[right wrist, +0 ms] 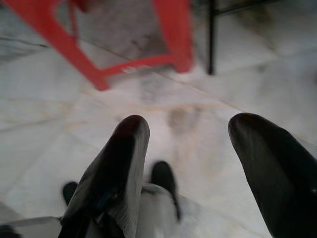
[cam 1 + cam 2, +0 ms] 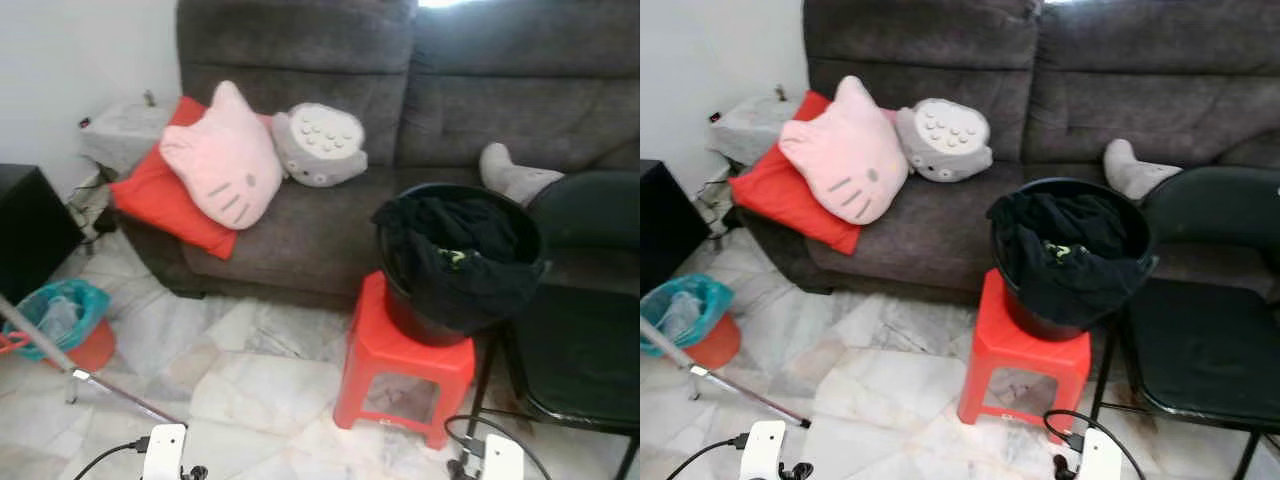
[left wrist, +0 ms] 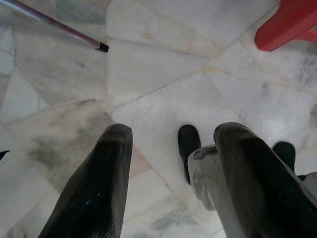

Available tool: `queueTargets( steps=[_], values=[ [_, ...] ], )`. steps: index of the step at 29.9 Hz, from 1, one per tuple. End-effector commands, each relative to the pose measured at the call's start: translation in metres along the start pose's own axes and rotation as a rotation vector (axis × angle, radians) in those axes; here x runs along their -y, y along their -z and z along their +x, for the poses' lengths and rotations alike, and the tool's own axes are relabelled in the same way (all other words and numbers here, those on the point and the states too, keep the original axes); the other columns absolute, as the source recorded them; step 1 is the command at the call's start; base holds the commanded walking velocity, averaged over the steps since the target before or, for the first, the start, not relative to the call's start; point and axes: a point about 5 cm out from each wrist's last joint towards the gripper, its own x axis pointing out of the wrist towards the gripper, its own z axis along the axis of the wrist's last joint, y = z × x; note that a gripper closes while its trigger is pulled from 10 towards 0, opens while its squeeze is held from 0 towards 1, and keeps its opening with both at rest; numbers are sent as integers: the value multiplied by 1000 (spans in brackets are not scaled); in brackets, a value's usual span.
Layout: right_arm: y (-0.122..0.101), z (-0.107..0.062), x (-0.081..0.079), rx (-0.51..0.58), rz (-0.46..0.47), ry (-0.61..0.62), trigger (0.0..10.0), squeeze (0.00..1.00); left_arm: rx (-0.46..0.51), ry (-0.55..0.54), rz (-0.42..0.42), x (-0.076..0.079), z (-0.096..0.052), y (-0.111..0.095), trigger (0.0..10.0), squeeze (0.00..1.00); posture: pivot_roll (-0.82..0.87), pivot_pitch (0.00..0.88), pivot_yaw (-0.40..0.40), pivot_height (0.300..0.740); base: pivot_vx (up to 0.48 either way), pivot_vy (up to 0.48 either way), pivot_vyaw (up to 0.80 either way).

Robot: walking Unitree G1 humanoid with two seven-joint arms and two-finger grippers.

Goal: Hang hanger

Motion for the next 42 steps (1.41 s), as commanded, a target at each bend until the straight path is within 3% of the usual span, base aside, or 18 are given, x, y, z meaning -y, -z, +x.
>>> queueTargets(
  steps=[1, 10, 25, 29, 32, 33, 34, 36, 38, 39, 42],
  values=[
    [0, -1, 6, 5, 13, 3, 10000, 0, -22, -6, 9, -5, -2, 6, 10000, 0, 27, 0, 23, 740, 259, 0, 0],
    [6, -3, 10, -17, 18, 7, 10000, 0, -30, -2, 15, -6, -3, 10, 10000, 0, 25, 0, 25, 740, 307, 0, -74],
    [1, 2, -29, -4, -8, -30, 10000, 0, -22, 6, 22, -3, -2, 8, 10000, 0, 19, 0, 27, 740, 207, 0, -149],
    [-8, 4, -21, 30, -19, -11, 10000, 0, -23, 9, 21, -3, -2, 7, 10000, 0, 16, 0, 25, 740, 0, 0, 0],
    [-14, 3, -12, 71, -108, 7, 10000, 0, -32, 4, 24, -4, -2, 9, 10000, 0, 7, 0, 24, 740, 0, 0, 0],
    [-15, 2, -9, 95, -177, 5, 10000, 0, -33, 2, 24, -5, -2, 9, 10000, 0, -1, 0, 26, 740, 0, 0, 0],
    [-15, 2, -9, 100, -192, 3, 10000, 0, -33, 2, 23, -5, -2, 9, 10000, 0, -4, 0, 25, 740, 0, 0, 0],
    [-17, 0, -10, 158, -328, 3, 10000, 0, -35, -1, 23, -5, -2, 9, 10000, 0, -11, 0, 26, 740, 0, 0, 0],
    [-19, -1, -12, 199, -394, 4, 10000, 0, -35, -2, 21, -5, -2, 9, 10000, 0, -11, 0, 26, 740, 0, 0, 0],
    [-25, -4, -16, 282, -458, -10, 10000, 0, -35, -1, 22, -5, -2, 9, 10000, 0, -20, 0, 29, 740, 0, 0, 0],
    [-33, -10, -19, 412, -521, -9, 10000, 0, -35, -2, 23, -5, -2, 9, 10000, 0, -32, 0, 34, 740, 0, 0, 0]
  ],
)
